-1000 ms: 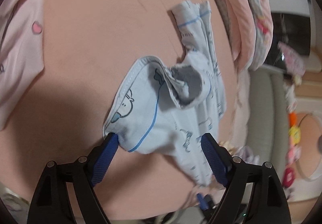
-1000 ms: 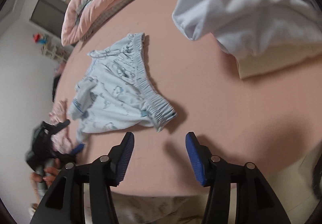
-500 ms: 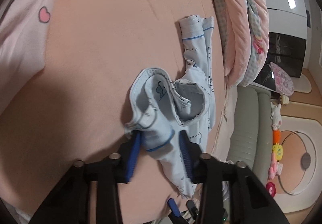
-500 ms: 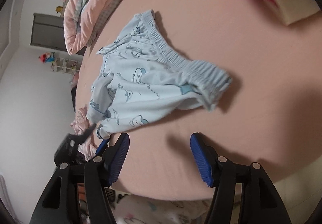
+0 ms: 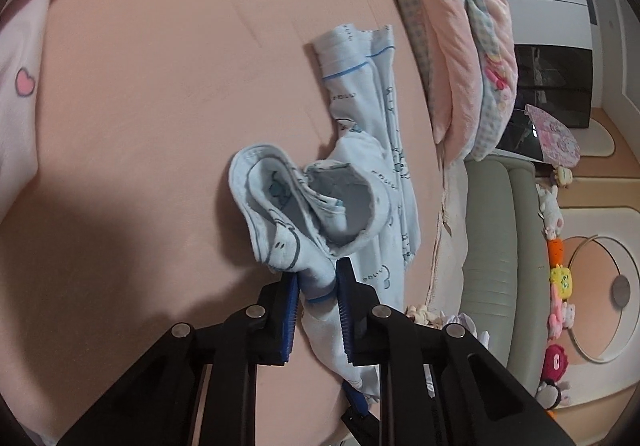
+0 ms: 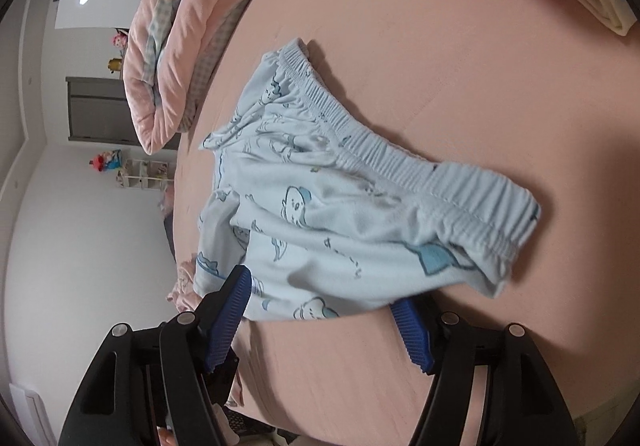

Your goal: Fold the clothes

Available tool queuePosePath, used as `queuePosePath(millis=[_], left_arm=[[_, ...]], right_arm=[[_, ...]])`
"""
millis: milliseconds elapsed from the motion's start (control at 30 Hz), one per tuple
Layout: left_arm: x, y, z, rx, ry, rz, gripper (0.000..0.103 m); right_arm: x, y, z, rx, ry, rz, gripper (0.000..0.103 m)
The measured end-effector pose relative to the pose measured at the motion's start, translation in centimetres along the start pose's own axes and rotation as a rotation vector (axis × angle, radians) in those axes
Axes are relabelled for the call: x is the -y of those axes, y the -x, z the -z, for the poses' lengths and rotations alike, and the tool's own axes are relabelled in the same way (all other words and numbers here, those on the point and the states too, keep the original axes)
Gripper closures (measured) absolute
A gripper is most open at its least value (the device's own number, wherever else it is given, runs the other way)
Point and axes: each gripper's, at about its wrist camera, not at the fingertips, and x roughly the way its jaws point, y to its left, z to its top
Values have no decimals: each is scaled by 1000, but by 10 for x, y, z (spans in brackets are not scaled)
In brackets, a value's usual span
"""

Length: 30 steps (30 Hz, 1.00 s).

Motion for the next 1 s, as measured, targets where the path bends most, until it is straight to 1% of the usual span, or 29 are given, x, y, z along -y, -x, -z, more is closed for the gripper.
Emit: queuePosePath(millis=[167, 300, 400, 433, 467, 500, 533, 567, 600, 633, 733, 800, 867, 1000], left_arm=[[1, 0, 2, 1, 8, 13, 87], [0, 4, 3, 2, 2, 2, 87], [-10, -3, 1, -33, 75, -22, 87], [-13, -5, 1, -45, 101, -30, 82], [-17, -9, 1, -68, 136, -15, 77], [-22, -13, 1, -95, 173, 7, 62], [-24, -14, 1, -94, 201, 54, 45], [-22, -13, 1, -90, 199, 82, 37], [-19, -13, 1, -88, 189, 100, 23], [-16, -12, 0, -86, 179, 119, 19], [-12, -15, 5, -84, 134, 77, 19], [-11, -18, 6, -77, 125, 65, 19], [-12, -18, 6, -71, 133, 68, 18], [-20, -18, 8, -51, 177, 106, 18]], right_arm=[[1, -5, -6, 27, -39, -24, 34], [0, -10, -9, 35, -68, -45, 32], [0, -13, -10, 6, -62, -72, 32], [1, -13, -8, 3, -69, -82, 32], [1, -13, -7, 0, -75, -93, 32], [3, -17, -5, -16, -99, -119, 32], [4, -20, -3, -32, -124, -146, 32], [6, -24, -1, -48, -148, -172, 32], [7, -28, 1, -64, -172, -199, 32], [4, -30, 3, -59, -164, -187, 32], [-7, -35, 6, -38, -117, -142, 32], [-11, -38, 7, -36, -109, -138, 32], [-13, -41, 7, -30, -108, -139, 32], [-14, -47, 5, -15, -124, -157, 32]])
